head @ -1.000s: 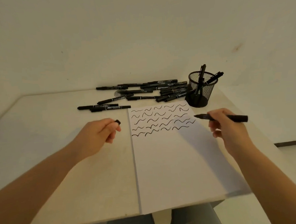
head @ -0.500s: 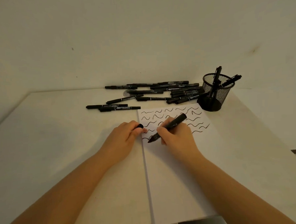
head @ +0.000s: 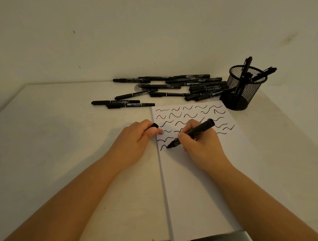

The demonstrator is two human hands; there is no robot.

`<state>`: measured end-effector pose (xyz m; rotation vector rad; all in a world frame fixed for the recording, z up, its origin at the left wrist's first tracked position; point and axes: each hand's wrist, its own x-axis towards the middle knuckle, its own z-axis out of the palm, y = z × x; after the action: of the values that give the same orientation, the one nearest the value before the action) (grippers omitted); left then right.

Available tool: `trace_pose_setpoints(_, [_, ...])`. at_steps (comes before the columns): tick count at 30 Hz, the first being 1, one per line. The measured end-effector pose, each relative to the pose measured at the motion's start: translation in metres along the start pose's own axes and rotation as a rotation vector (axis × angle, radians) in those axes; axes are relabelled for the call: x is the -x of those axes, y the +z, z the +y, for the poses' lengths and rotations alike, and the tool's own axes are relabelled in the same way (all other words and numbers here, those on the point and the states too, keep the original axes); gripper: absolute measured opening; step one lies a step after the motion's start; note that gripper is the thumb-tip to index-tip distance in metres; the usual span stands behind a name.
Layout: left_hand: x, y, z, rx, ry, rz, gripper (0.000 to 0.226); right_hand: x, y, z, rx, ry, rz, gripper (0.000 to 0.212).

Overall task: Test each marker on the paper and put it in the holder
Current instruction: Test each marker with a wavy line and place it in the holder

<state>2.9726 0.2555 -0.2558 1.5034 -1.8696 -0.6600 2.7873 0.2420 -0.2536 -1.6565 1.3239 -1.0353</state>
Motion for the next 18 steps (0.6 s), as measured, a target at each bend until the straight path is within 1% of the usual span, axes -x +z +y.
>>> trace_pose_setpoints(3, [0.0,0.001,-0.002,-0.01,0.009,0.007,0.023,0.0,-0.006,-0.001,-0.01,-0.028,0.095,0.017])
trace_pose_setpoints(6, [0.001,0.002,-0.005,-0.021,0.027,0.045,0.017,-0.001,-0.012,-0.004,-0.213,-0.014,0.158,0.015])
trace_pose_setpoints(10, [0.004,0.004,-0.005,-0.005,0.026,0.073,0.009,-0.001,-0.013,-0.009,-0.348,0.04,0.114,0.013])
trace_pose_setpoints(14, [0.006,0.005,-0.003,0.009,0.033,0.058,0.015,0.001,-0.015,-0.012,-0.455,0.073,0.053,0.019])
trace_pose_setpoints(16, [0.007,0.005,-0.001,0.008,0.034,0.05,0.014,0.001,-0.015,-0.012,-0.507,0.08,0.025,0.028])
trace_pose_setpoints(18, [0.007,0.005,0.001,0.015,0.037,0.045,0.015,0.002,-0.015,-0.013,-0.534,0.079,-0.004,0.029])
